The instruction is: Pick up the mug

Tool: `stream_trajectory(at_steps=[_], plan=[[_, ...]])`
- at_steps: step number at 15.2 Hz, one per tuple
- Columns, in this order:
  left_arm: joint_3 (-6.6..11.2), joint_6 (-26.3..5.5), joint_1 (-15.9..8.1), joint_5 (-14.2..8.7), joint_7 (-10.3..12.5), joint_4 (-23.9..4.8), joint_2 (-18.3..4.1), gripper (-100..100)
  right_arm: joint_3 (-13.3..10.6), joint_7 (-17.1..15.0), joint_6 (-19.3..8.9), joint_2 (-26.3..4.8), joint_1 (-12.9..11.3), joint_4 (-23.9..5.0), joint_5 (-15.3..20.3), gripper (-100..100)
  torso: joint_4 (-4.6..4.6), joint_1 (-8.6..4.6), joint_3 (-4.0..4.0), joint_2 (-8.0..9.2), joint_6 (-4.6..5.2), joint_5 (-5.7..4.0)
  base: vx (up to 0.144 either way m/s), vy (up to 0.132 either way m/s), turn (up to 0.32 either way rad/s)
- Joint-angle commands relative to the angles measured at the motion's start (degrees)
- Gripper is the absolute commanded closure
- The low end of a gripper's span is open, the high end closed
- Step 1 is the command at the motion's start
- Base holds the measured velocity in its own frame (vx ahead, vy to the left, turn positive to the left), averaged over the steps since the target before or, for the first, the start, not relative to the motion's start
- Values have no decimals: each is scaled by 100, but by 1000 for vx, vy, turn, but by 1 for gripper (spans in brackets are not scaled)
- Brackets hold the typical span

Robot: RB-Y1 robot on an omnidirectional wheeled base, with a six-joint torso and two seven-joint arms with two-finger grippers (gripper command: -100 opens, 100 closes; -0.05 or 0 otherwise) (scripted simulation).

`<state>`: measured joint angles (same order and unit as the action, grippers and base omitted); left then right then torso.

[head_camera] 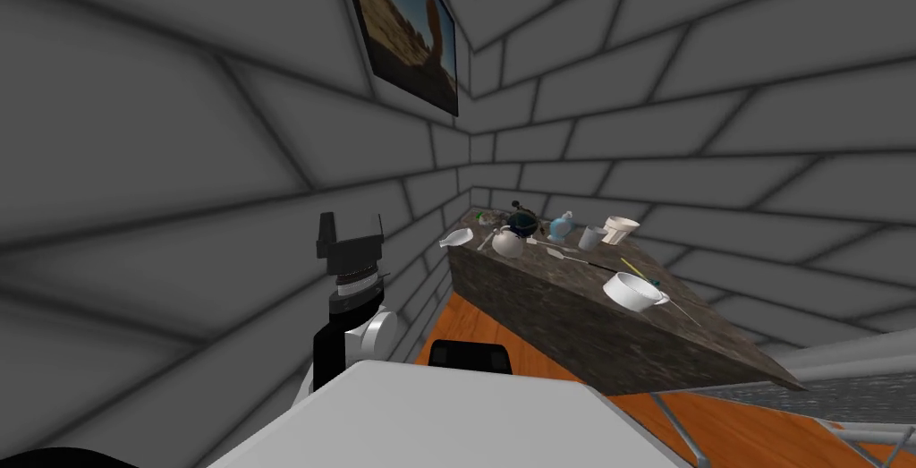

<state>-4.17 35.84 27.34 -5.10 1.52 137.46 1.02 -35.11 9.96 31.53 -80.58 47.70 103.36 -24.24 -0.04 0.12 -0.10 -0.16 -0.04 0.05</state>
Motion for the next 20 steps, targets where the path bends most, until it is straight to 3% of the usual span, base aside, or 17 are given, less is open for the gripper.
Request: stream_trajectory(at_steps=[1, 2, 3, 5, 6, 7, 10, 11, 14, 15, 18, 19, 20], plan=[[0, 0, 0, 0, 0, 0, 0, 0, -24, 80, -55, -286, 103, 22, -75, -100, 0, 0, 0, 0, 0, 0, 22, 23, 114], [0, 0, 0, 0, 0, 0, 0, 0, -24, 80, -55, -349, 103, 22, -75, -100, 1, -2, 2, 3, 2, -1, 7, 8, 25], [0, 0, 0, 0, 0, 0, 0, 0, -207, 102, -85, -516, 198, -155, -249, -100, 2, -6, 5, 8, 4, -2, 30, 25, 173], [0, 0, 0, 0, 0, 0, 0, 0, -207, 102, -85, -832, 198, -155, -249, -100, 1, -4, 1, 2, -1, -2, 29, 24, 180], [0, 0, 0, 0, 0, 0, 0, 0, -207, 102, -85, -832, 198, -155, -249, -100, 1, -5, 2, 4, 2, -2, 0, 0, 0], [1, 0, 0, 0, 0, 0, 0, 0, -384, 121, -116, -1023, 292, -329, -424, -100, 3, -10, 6, 11, 5, -3, 19, 4, 204], [0, 0, 0, 0, 0, 0, 0, 0, -384, 121, -116, -1303, 292, -329, -424, -100, 2, -12, 5, 8, 1, -3, 11, 1, 158], [1, 0, 0, 0, 0, 0, 0, 0, -553, 138, -146, -1471, 382, -498, -599, -100, 3, -13, 7, 12, 4, -4, 14, 1, 224], [1, 0, 0, 0, 0, 0, 0, 0, -553, 138, -146, -1761, 382, -498, -599, -100, 3, -12, 6, 11, 2, -3, 7, 1, 134], [1, 0, 0, 0, 0, 0, 0, 0, -715, 153, -176, -1917, 469, -662, -773, -100, 4, -13, 8, 14, 4, -4, 7, -1, 187], [1, 0, 0, 0, 0, 0, 0, 0, -715, 153, -176, -2207, 469, -662, -773, -100, 4, -17, 8, 14, 1, -4, -3, -11, 154], [1, 0, 0, 0, 0, 0, 0, 0, -869, 165, -204, -2402, 553, -820, -946, -100, 4, -16, 9, 16, 4, -5, 13, -8, 248], [0, 0, -1, 0, 0, 0, 0, 0, -869, 165, -204, -2503, 553, -820, -946, -100, 3, -16, 7, 12, -3, -4, 29, -11, 282]])
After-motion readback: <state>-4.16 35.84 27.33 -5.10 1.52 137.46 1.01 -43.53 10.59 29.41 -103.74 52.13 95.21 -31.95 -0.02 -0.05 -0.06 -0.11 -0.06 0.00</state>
